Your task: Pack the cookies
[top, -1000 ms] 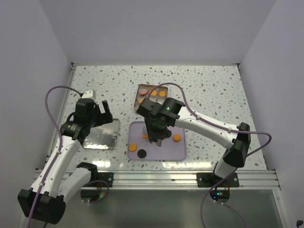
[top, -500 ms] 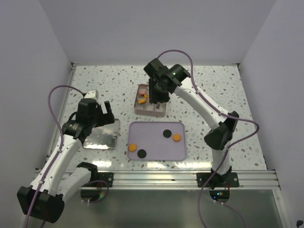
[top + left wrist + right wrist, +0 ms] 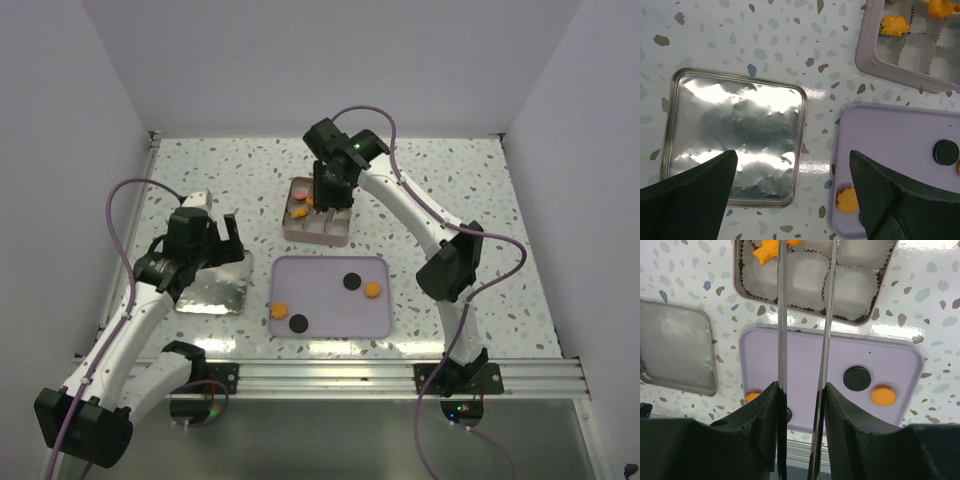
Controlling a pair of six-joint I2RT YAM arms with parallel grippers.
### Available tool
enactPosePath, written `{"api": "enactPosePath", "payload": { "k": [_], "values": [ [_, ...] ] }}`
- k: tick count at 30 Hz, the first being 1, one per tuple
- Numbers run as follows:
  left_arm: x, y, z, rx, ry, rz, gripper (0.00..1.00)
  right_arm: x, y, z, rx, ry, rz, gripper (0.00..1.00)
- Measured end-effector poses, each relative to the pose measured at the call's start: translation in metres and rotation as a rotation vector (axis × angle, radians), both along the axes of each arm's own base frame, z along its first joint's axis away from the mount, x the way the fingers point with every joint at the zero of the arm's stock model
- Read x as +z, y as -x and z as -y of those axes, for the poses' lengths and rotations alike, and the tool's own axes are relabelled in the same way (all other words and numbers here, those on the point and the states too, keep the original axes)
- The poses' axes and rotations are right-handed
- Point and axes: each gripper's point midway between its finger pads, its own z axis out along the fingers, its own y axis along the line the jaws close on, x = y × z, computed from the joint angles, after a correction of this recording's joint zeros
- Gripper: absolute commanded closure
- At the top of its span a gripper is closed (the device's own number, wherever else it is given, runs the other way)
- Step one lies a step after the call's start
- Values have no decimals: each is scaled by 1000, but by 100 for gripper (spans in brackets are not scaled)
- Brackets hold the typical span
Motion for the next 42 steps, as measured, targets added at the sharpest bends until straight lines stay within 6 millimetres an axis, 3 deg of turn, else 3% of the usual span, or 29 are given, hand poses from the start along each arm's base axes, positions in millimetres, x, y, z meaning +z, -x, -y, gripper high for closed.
{"api": "enactPosePath", "payload": {
  "k": [6,15,21,31,42],
  "values": [
    [-1,0,0,0,-2,-5,0,-5,1,-6,12,-15,-18,80],
    [-1,-1,-1,5,-6,-4,0,-31,6,-8,17,-7,-83,80],
    [-2,-1,-3,13,-12,-4,0,-33,-1,-5,4,-26,-90,80],
    [-3,-2,-5,21,-21,-7,0,-36,-20,17,-52,-31,-101,77],
    [-3,-2,-6,29,-28,-8,0,-34,-22,16,-50,-48,-102,74]
  ]
}}
